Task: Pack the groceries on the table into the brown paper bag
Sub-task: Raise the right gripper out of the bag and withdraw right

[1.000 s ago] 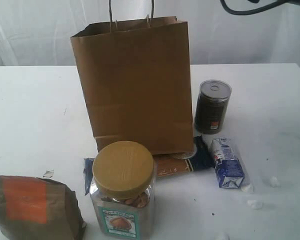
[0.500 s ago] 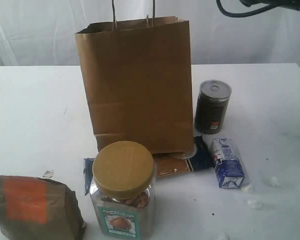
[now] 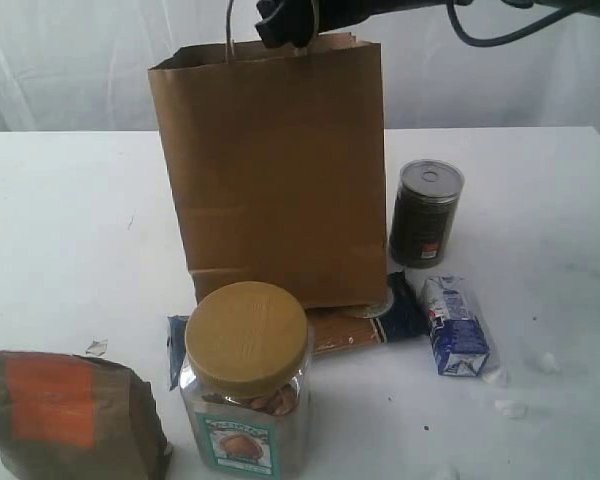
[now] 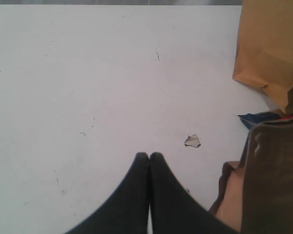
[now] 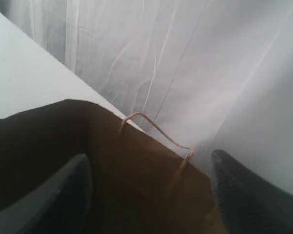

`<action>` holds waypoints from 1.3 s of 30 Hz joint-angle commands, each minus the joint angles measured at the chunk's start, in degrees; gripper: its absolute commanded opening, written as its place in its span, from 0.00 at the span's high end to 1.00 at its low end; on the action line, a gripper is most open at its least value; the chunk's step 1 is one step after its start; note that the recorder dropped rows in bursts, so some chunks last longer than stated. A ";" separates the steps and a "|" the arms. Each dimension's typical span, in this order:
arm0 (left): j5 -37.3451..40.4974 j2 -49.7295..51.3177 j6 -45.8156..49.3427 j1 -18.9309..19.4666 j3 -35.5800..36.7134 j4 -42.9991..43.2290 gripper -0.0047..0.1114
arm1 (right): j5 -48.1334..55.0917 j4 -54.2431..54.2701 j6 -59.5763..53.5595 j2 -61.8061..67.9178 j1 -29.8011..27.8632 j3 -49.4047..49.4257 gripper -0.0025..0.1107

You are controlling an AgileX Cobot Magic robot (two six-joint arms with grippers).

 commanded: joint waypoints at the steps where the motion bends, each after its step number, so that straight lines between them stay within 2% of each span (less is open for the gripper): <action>1: 0.31 -0.32 -0.32 -0.42 0.10 -0.58 0.96 | -3.24 -0.53 0.76 -0.17 -0.57 -0.04 0.40; 9: 0.31 -0.32 -0.32 -0.42 0.10 -0.58 0.96 | -5.70 -0.36 2.52 0.49 -0.57 -0.04 0.40; 16: 0.31 -0.32 -0.32 -0.42 0.10 -0.58 0.96 | -8.58 -0.30 12.08 0.73 -1.67 -0.04 0.40; 21: 0.31 -0.32 -0.32 -0.42 0.10 -0.58 0.96 | -8.66 -0.26 23.44 0.83 -4.18 0.02 0.40; 29: 0.31 -0.32 -0.32 -0.42 0.10 -0.58 0.96 | -12.43 -0.26 28.80 1.36 -7.30 0.10 0.40; 32: 0.14 -0.32 -0.32 -0.43 0.10 -0.58 0.96 | -7.98 -0.26 29.43 1.36 -8.63 0.10 0.40; 39: 0.14 -0.32 -0.32 -0.43 0.10 -0.58 0.96 | 11.49 -0.90 29.20 1.04 -13.91 0.10 0.40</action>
